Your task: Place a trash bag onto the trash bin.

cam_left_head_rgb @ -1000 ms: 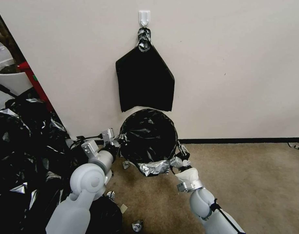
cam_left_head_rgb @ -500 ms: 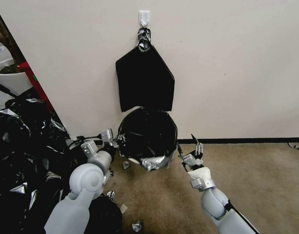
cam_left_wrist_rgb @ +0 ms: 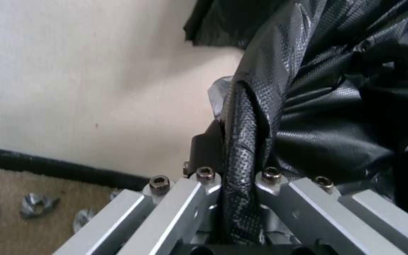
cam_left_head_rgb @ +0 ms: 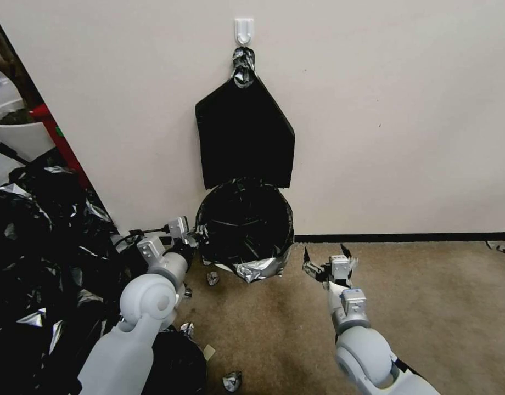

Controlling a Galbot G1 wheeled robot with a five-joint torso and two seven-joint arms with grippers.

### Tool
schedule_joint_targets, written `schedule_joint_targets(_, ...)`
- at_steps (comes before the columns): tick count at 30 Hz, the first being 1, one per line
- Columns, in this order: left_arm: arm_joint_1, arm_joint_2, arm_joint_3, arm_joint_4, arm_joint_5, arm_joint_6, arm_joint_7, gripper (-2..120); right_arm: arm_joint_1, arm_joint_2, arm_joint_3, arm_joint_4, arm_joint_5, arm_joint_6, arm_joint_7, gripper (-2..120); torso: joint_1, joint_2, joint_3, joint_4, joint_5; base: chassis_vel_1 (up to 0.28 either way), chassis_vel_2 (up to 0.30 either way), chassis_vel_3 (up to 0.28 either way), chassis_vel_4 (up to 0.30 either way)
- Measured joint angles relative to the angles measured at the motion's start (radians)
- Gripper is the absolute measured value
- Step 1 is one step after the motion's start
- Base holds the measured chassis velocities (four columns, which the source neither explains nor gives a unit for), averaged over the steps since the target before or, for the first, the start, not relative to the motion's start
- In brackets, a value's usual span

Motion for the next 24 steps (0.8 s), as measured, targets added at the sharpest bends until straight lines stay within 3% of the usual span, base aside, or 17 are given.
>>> schedule_joint_targets(2, -0.008, -0.007, -0.001, 0.002, -0.013, -0.019, -0.016, 3, -0.026, -0.001, -0.002, 0.098, 0.234, 0.029, -0.024, 100, 0.000, 0.000, 0.000, 0.0001, -0.0002, 0.000, 0.000, 0.000, 0.000)
schedule_joint_targets(6, -0.012, -0.016, -0.006, 0.000, -0.051, -0.043, -0.031, 3, -0.051, 0.000, -0.012, 0.166, 0.389, 0.077, -0.130, 100, 0.000, 0.000, 0.000, 0.0001, -0.0002, 0.000, 0.000, 0.000, 0.000)
schedule_joint_targets(15, 0.001, -0.020, -0.016, -0.038, -0.104, -0.053, -0.038, 3, -0.059, 0.049, -0.114, 0.142, 0.393, 0.166, -0.337, 100, 0.000, 0.000, 0.000, 0.0001, 0.0001, 0.000, 0.000, 0.000, 0.000)
schedule_joint_targets(24, 0.011, -0.017, -0.015, -0.040, -0.103, -0.049, -0.038, 3, -0.052, 0.078, -0.136, 0.124, 0.335, 0.216, -0.361, 96, 0.000, 0.000, 0.000, 0.0001, -0.0001, 0.000, 0.000, 0.000, 0.000)
